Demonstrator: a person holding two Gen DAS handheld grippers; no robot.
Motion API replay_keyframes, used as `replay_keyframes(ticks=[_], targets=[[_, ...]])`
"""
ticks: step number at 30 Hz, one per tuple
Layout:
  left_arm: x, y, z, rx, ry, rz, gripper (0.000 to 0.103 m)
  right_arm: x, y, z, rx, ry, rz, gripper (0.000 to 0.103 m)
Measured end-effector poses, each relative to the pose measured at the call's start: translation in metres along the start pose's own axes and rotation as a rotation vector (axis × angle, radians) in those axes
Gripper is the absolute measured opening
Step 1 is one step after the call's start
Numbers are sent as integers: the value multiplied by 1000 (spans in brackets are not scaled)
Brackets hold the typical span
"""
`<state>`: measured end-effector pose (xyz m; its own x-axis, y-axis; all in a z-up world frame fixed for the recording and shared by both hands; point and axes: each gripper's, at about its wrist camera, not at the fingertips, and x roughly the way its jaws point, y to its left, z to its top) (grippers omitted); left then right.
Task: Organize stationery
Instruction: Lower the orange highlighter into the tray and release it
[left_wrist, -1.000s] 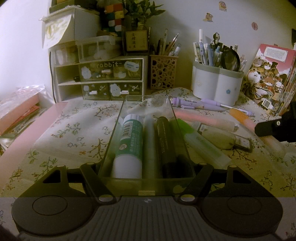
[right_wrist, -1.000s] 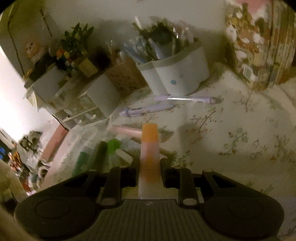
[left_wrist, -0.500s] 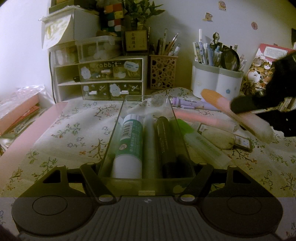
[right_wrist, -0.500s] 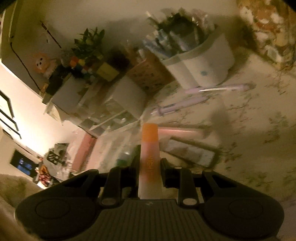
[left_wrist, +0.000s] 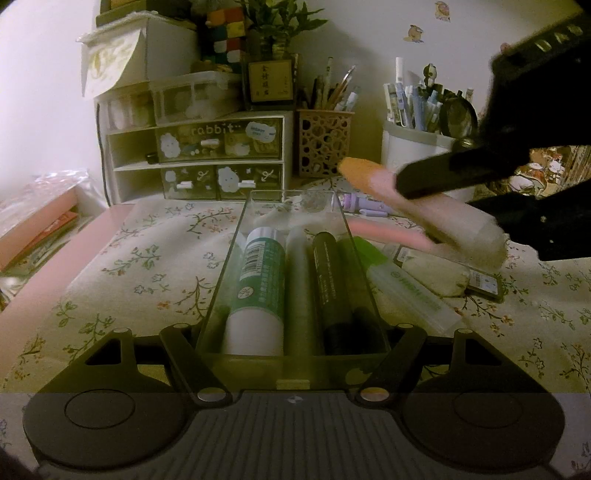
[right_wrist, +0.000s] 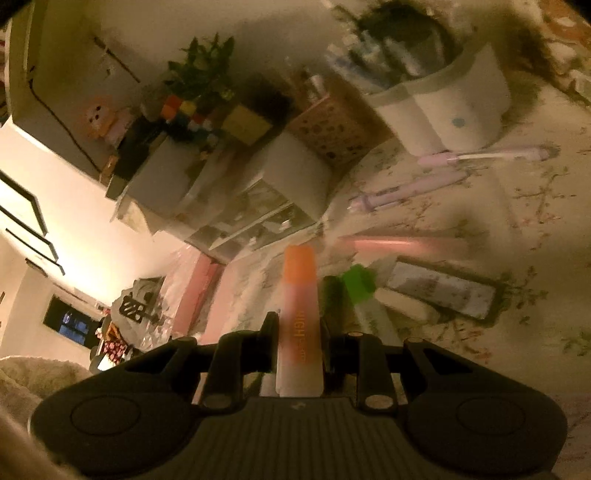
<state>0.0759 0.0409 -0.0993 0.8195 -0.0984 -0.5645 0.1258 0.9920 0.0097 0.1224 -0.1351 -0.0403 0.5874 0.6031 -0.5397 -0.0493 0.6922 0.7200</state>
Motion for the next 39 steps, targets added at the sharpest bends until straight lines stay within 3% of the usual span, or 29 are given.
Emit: replay_keyframes(ticks=[8, 25, 35, 39], targets=[[0, 0, 0, 0, 0, 0, 73, 24, 12, 3, 7, 47, 13, 26], [1, -1, 1, 0, 0, 0, 73, 62, 26, 1, -53, 147, -56, 28], [1, -1, 1, 2, 0, -4, 73, 68, 28, -1, -116, 167, -60, 29], [1, -1, 1, 3, -1, -5, 73, 58, 29, 2, -132, 136, -55, 29]])
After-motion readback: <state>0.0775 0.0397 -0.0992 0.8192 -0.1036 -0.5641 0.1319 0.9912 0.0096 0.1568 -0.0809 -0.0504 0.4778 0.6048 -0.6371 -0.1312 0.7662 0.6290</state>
